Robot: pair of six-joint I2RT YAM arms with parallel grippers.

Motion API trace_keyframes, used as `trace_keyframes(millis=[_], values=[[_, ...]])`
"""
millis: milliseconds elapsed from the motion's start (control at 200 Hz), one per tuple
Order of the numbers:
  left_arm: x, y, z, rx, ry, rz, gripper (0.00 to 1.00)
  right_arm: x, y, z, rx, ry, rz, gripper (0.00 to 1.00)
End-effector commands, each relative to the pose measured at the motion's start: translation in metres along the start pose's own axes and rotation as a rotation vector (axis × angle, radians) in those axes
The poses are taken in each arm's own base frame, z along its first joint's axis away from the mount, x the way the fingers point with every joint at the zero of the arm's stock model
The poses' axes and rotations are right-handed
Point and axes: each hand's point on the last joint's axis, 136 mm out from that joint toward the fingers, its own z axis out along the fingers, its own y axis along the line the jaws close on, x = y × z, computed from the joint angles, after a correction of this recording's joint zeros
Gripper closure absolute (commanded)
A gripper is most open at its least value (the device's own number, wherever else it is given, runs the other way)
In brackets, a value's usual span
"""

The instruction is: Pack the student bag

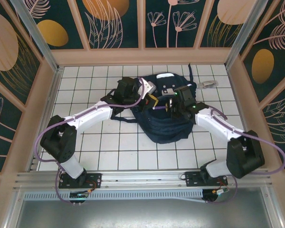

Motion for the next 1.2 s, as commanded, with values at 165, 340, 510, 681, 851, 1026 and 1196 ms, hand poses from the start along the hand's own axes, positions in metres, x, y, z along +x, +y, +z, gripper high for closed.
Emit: trace_keyframes(millis=[165, 340, 510, 681, 851, 1026, 1196], values=[[-0.047, -0.036, -0.019, 0.096, -0.153, 0.080, 1.00, -0.024, 0.039, 0.015, -0.106, -0.099, -0.057, 0.63], [-0.039, -0.026, -0.016, 0.042, -0.138, 0.082, 1.00, -0.028, 0.029, -0.007, -0.087, -0.114, -0.108, 0.33], [-0.018, -0.015, -0.005, 0.019, -0.064, 0.116, 1.00, -0.051, 0.001, -0.045, -0.048, -0.159, -0.125, 0.33], [0.004, -0.010, 0.002, 0.023, 0.008, 0.147, 1.00, -0.091, -0.019, -0.084, 0.010, -0.248, -0.214, 0.32], [0.031, 0.002, 0.008, -0.011, 0.100, 0.184, 1.00, -0.138, -0.021, -0.094, 0.078, -0.282, -0.377, 0.28], [0.041, -0.011, 0.008, 0.070, 0.117, 0.183, 1.00, -0.132, -0.005, -0.054, 0.053, -0.046, -0.602, 0.24], [0.052, -0.012, 0.006, 0.069, 0.122, 0.144, 1.00, -0.128, 0.007, -0.016, -0.008, 0.065, -0.725, 0.31]])
